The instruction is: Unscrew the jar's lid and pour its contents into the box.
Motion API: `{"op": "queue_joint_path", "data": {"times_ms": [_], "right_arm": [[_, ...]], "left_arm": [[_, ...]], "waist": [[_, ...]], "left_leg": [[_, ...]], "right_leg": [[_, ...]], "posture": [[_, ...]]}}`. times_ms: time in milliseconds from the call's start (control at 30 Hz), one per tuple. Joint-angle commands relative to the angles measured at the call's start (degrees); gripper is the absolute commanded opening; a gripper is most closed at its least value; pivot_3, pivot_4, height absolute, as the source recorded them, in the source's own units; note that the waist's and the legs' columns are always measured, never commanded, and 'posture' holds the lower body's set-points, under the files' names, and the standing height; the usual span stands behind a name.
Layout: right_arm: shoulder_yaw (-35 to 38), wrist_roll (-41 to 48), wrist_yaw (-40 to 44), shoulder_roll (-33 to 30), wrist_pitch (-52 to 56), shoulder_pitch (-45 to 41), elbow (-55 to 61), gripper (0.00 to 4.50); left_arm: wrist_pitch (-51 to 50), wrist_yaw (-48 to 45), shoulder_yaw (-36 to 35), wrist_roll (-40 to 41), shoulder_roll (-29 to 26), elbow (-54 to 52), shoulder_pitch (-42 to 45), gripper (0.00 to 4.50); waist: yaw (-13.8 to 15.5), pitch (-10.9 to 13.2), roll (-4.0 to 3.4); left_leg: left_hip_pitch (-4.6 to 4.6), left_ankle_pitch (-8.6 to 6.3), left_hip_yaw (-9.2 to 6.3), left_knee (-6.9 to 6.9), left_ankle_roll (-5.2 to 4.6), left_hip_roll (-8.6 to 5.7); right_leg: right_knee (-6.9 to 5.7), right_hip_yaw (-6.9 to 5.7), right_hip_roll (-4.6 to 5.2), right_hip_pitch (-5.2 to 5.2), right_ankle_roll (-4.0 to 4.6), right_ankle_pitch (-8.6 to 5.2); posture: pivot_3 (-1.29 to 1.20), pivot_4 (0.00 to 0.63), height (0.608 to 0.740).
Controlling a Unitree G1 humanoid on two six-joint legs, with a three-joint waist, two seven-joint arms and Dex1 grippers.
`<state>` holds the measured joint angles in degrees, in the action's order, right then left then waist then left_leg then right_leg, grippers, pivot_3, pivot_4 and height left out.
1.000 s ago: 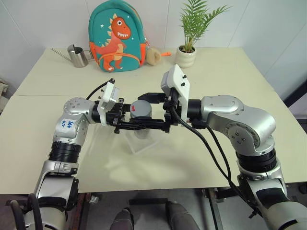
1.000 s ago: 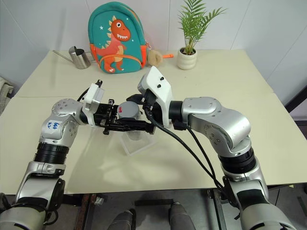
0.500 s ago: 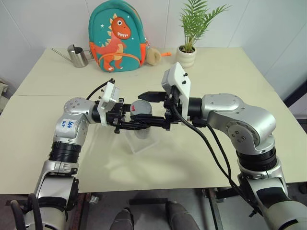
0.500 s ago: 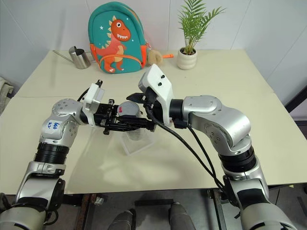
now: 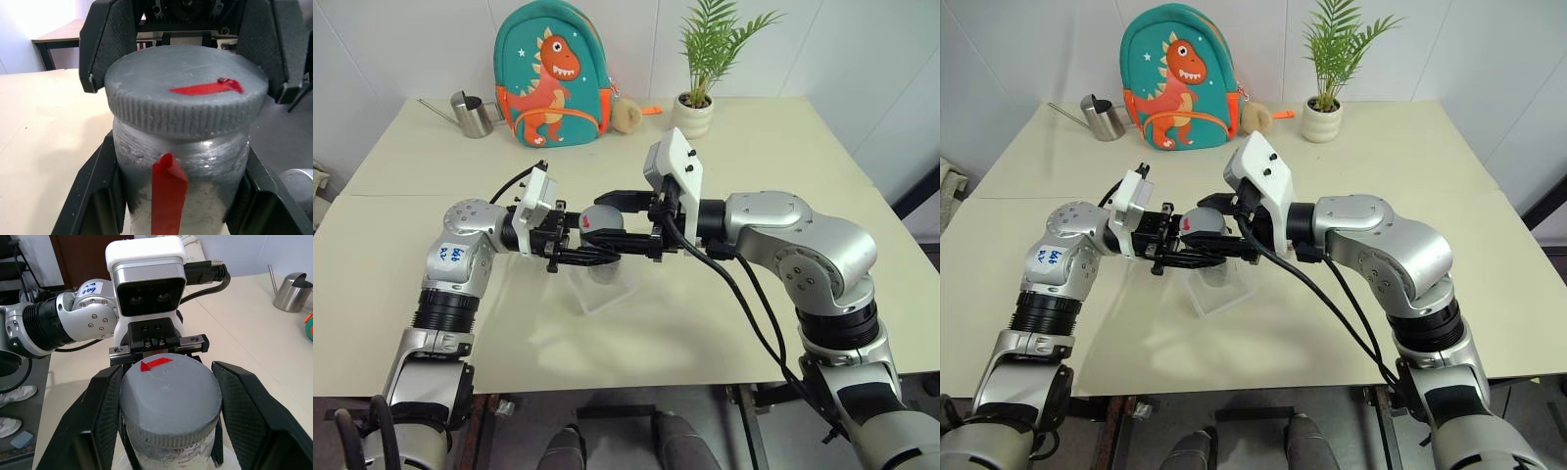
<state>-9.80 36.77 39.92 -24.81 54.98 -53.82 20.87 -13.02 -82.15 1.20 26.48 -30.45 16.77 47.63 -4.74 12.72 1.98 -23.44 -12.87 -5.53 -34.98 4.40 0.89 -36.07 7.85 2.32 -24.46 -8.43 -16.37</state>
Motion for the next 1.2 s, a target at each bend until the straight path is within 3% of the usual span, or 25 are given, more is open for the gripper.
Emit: {"op": "queue_joint_path", "data": {"times_ms": [33,733,1200], "right_arm": [[2.03,-0.13,0.03,-0.34,-1.37,-2.33,1.08,2.55],[4.15,-5.38,2.88,-6.45,-7.9,-10.61,-7.1,2.55],[4.81,-5.62,2.51,-6.52,-9.73,-12.32,-9.47,2.55]], "left_arm": [[0.21,-0.52,0.2,-0.38,-0.56,-0.6,0.32,2.03],[-2.72,-1.31,2.19,-0.57,-2.01,-3.23,-2.86,2.03],[-3.57,-1.06,2.55,-0.54,-1.88,-4.06,-3.48,2.03]], "waist": [[0.0,0.0,0.0],[-0.01,0.0,0.0],[-0.03,0.0,0.0]], "left_leg": [[0.0,0.0,0.0,0.0,0.0,0.0],[0.0,0.0,0.0,0.0,0.0,0.0],[0.0,0.0,0.0,0.0,0.0,0.0]], "right_leg": [[0.0,0.0,0.0,0.0,0.0,0.0],[0.0,0.0,0.0,0.0,0.0,0.0],[-0.01,0.0,0.0,0.0,0.0,0.0]], "posture": [[0.0,0.15,0.74],[0.0,0.15,0.74],[0.0,0.15,0.74]]}}
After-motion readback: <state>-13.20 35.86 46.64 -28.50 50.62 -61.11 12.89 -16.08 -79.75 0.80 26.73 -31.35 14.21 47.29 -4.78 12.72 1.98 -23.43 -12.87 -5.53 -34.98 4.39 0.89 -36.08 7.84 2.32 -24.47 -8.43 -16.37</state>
